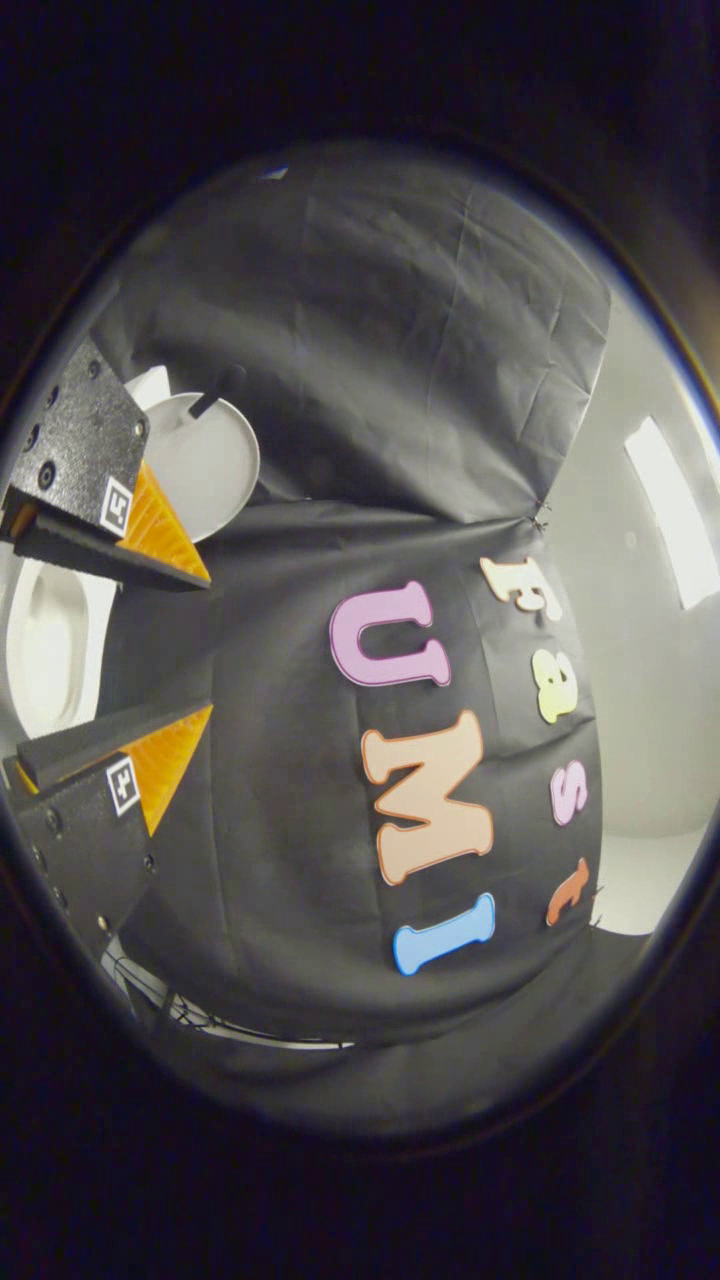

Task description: Open the toilet lid.

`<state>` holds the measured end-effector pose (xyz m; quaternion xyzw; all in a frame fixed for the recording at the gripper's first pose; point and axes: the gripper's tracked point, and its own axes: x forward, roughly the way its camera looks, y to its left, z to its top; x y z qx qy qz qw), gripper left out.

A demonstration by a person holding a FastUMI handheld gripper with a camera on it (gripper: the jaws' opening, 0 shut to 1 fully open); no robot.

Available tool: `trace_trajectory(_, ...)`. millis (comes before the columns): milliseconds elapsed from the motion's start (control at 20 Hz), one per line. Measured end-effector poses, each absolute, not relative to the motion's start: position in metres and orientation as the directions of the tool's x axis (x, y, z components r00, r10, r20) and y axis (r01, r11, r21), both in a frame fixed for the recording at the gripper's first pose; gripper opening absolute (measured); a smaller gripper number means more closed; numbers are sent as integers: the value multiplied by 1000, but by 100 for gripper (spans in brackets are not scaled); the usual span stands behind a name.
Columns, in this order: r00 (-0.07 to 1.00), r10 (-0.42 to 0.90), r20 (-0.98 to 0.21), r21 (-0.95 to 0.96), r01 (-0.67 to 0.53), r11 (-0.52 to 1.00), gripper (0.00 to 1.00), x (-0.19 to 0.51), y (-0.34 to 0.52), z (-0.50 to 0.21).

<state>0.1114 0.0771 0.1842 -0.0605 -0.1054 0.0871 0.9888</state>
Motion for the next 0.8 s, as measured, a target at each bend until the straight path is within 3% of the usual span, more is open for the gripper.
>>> trace_trajectory(800, 963, 45, 264, -20, -41, 999, 68, 40, -81, 147)
